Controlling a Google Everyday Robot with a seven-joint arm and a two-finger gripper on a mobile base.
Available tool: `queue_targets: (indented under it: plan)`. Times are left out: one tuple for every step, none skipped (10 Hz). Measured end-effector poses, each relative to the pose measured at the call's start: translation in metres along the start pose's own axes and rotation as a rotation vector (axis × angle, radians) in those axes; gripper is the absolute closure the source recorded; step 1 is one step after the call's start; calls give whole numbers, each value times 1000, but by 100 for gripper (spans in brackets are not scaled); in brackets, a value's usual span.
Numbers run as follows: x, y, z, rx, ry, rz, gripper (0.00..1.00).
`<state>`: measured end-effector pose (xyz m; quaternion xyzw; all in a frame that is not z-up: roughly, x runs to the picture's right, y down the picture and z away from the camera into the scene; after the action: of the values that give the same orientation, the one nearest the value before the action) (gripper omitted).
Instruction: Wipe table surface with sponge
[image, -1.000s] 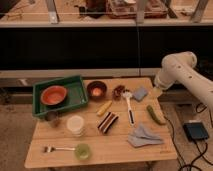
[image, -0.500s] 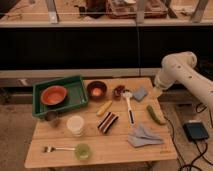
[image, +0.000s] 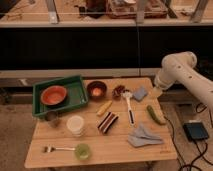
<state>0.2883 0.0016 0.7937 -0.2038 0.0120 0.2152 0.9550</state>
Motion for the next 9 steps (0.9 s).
queue_targets:
  plan:
    - [0, 0, 0, 0, 0, 0, 35]
    - [0, 0, 0, 0, 0, 0, 35]
    - [0, 0, 0, 0, 0, 0, 35]
    - [0, 0, 0, 0, 0, 0, 35]
    - [0, 0, 0, 0, 0, 0, 35]
    - [0, 0, 0, 0, 0, -1, 35]
    - [0, 0, 0, -1, -2, -5, 35]
    - [0, 1, 0, -6, -6, -15, 35]
    - [0, 2, 1, -25, -8, -45, 35]
